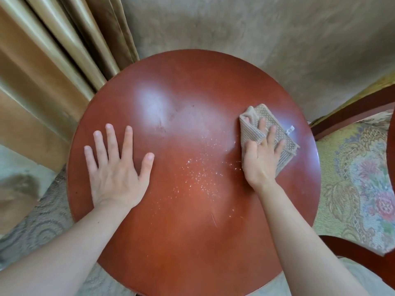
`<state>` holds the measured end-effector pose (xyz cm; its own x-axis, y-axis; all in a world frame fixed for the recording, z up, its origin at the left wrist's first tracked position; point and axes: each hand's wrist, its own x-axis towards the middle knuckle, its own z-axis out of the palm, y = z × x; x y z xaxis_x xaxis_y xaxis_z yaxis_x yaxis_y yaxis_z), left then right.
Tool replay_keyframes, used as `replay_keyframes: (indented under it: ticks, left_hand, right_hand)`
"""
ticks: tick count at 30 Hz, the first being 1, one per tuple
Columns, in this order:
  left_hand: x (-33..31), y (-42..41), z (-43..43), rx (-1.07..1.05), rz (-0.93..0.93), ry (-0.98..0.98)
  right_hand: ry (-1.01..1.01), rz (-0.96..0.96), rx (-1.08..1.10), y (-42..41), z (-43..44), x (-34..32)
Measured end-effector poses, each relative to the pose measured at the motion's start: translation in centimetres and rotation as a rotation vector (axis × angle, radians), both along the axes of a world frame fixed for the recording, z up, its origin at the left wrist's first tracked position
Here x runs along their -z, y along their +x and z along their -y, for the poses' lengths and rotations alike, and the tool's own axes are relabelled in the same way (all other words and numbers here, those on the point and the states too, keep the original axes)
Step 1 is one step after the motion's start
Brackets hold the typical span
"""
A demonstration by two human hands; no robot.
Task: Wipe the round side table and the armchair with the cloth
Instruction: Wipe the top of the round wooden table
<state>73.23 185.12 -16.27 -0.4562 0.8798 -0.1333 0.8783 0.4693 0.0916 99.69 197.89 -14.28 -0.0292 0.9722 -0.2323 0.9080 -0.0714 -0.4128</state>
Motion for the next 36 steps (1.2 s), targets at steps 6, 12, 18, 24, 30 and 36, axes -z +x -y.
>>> replay_keyframes:
  ticks: [6, 12, 18, 24, 30, 36]
  left_hand:
    - [0.0, 0.0, 0.0, 0.001, 0.003, 0.01]
    - [0.1, 0.0, 0.0, 0.003, 0.01, 0.021]
    - [0.1, 0.0, 0.1, 0.007, 0.004, 0.033]
    - [0.3, -0.2, 0.4, 0.01, 0.017, 0.057]
    - [0.2, -0.2, 0.5, 0.007, 0.031, 0.076]
    - [0.1, -0.1, 0.3, 0.004, 0.042, 0.08]
  right_hand:
    - [0.005, -0.044, -0.24, -3.4, 1.7, -0.2]
    - [0.006, 0.008, -0.402, -7.1, 5.2, -0.2]
    - [-0.014, -0.006, -0.416, -9.0, 9.1, -0.8]
    - [-0.04, -0.059, -0.392, -10.6, 13.5, -0.7]
    - [-0.001, -0.063, -0.477, -9.4, 17.6, -0.5]
    - [0.018, 0.0, -0.54, -7.8, 20.2, 0.0]
